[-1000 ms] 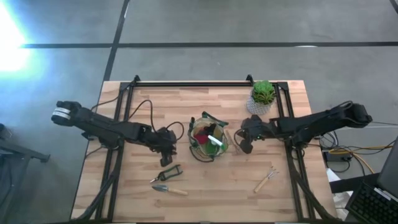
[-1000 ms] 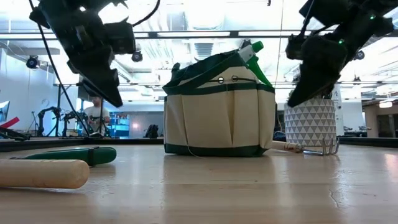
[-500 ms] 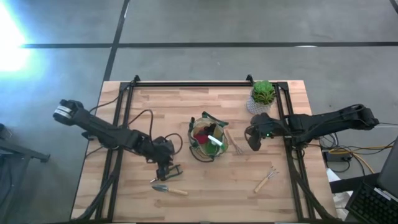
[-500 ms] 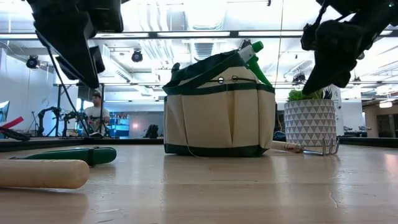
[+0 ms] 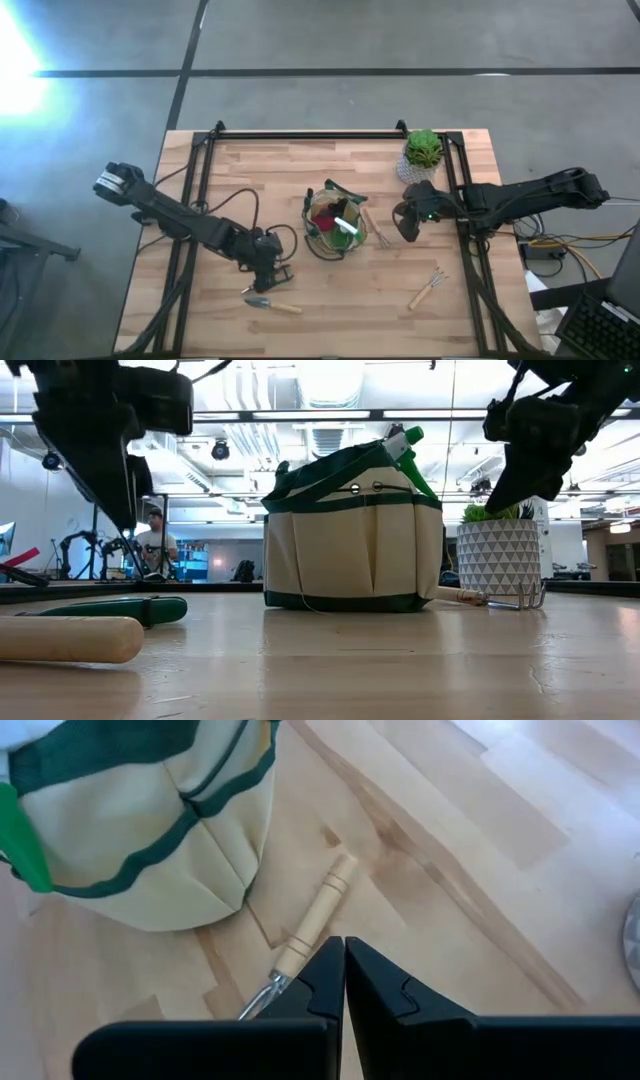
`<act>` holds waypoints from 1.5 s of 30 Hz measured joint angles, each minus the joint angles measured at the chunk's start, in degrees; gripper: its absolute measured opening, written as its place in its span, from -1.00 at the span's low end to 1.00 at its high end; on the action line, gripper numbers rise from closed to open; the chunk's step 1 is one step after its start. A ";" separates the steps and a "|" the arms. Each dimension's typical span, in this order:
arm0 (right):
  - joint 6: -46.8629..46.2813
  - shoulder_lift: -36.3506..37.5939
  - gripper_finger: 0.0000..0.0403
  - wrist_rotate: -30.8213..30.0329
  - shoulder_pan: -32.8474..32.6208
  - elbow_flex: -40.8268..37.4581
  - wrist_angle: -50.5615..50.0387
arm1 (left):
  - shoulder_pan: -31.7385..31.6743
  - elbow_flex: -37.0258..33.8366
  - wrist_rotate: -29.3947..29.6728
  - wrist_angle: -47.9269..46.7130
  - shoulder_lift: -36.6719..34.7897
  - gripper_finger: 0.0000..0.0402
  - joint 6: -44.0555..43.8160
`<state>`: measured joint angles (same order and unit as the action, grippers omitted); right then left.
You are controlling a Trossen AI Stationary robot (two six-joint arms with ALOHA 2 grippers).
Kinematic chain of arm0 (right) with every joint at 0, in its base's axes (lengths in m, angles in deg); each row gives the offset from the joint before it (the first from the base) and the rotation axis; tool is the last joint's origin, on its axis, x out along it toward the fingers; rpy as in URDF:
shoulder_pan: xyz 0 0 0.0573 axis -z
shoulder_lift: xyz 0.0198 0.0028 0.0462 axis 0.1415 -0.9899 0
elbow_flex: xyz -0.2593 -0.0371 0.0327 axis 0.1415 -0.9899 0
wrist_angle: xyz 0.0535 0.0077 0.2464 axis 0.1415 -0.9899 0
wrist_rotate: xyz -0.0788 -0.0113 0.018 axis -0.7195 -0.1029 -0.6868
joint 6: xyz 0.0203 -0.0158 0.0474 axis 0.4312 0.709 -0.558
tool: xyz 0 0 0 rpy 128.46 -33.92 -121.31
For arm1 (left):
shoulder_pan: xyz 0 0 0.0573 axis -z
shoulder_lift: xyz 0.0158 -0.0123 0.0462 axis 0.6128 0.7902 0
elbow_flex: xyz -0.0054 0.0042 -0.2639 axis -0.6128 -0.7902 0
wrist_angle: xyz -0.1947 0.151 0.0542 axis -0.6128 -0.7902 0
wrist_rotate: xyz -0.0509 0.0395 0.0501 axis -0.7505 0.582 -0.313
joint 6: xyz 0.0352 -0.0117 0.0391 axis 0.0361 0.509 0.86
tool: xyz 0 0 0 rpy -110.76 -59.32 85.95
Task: Pick & Place Garden tools in Gardening bag
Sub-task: Put the green fruit pruner into the light brown gardening bag
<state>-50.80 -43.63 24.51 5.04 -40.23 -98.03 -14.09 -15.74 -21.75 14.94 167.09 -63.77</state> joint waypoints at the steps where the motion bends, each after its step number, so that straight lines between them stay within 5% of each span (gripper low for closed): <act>1: 0.19 0.00 -0.96 -0.30 0.00 0.00 -0.01 | 0.00 -0.02 0.10 -0.01 0.51 -0.47 -0.01; 33: 0.39 -0.02 -0.96 -1.34 0.00 0.00 0.35 | -1.38 0.14 2.92 5.88 16.75 -0.47 5.40; 40: 0.39 -0.04 -0.96 -1.35 0.00 0.00 0.35 | -1.49 0.05 3.01 5.59 16.80 -0.85 9.05; 45: 0.39 -0.04 -0.96 -1.35 0.00 0.00 0.35 | -1.51 0.05 2.97 5.56 16.86 -0.87 9.21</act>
<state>-50.41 -43.68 23.17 5.05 -40.23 -97.68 -15.60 -15.69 -18.78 20.50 183.95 -54.56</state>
